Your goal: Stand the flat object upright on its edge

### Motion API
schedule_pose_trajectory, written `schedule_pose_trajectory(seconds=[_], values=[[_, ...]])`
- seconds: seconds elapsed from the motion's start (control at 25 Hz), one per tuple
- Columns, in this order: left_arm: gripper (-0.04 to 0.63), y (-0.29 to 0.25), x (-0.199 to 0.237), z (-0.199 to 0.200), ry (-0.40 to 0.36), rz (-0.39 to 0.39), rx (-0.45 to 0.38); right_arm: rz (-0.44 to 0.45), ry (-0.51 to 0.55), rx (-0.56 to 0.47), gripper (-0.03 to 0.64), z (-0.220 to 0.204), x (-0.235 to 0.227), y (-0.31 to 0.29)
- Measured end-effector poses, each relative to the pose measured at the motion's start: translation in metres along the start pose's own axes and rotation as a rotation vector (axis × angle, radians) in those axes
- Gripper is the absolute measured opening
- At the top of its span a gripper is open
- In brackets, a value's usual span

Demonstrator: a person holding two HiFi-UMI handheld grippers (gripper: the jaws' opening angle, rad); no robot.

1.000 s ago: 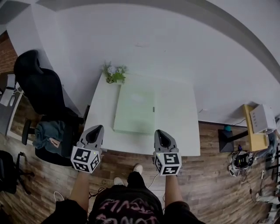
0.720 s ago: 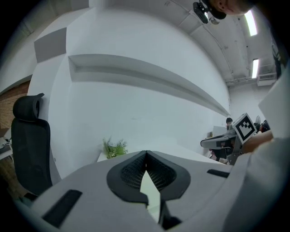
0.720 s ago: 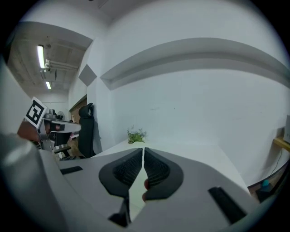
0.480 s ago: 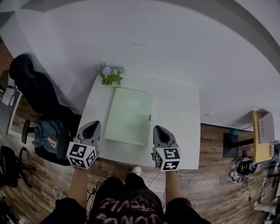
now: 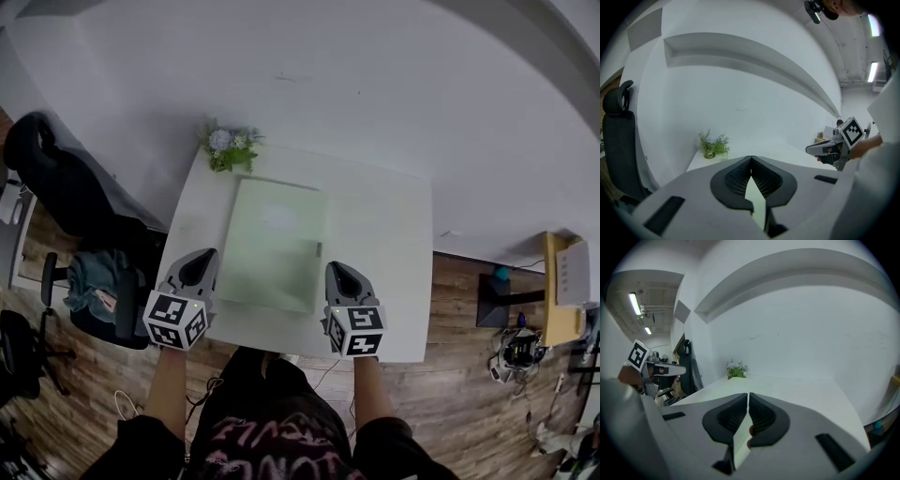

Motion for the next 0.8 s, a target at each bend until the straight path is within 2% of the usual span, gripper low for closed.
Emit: schedule_pose_trajectory(seconds=[0.36, 0.52, 0.6, 0.68, 0.8], values=[[0.017, -0.041, 0.017, -0.016, 0.022, -0.067, 0.093, -0.051, -0.055, 0.047, 0.029, -0.009, -0.005, -0.026], [0.02, -0.055, 0.017, -0.027, 0.0, -0.101, 0.145, -0.053, -0.076, 0.089, 0.031, -0.018, -0.008, -0.033], [0.06, -0.061, 0.016, -0.033, -0.004, -0.12, 0.18, -0.048, -0.105, 0.114, 0.037, -0.023, -0.011, -0.036], [0.101, -0.067, 0.015, -0.038, 0.001, -0.144, 0.217, -0.04, -0.139, 0.142, 0.11, -0.028, -0.015, -0.039], [0.169, -0.074, 0.013, -0.048, -0.001, -0.165, 0.269, -0.016, -0.163, 0.185, 0.166, -0.035, -0.016, -0.043]])
Point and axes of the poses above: the fingertips, and each gripper's own axes: y backward along the fingers, x to its left, z out of its top, the point moved 7 cm from there along y, backward along the fingers, and after that the axes turned 15 degrees about z, right-handed, at the moved point
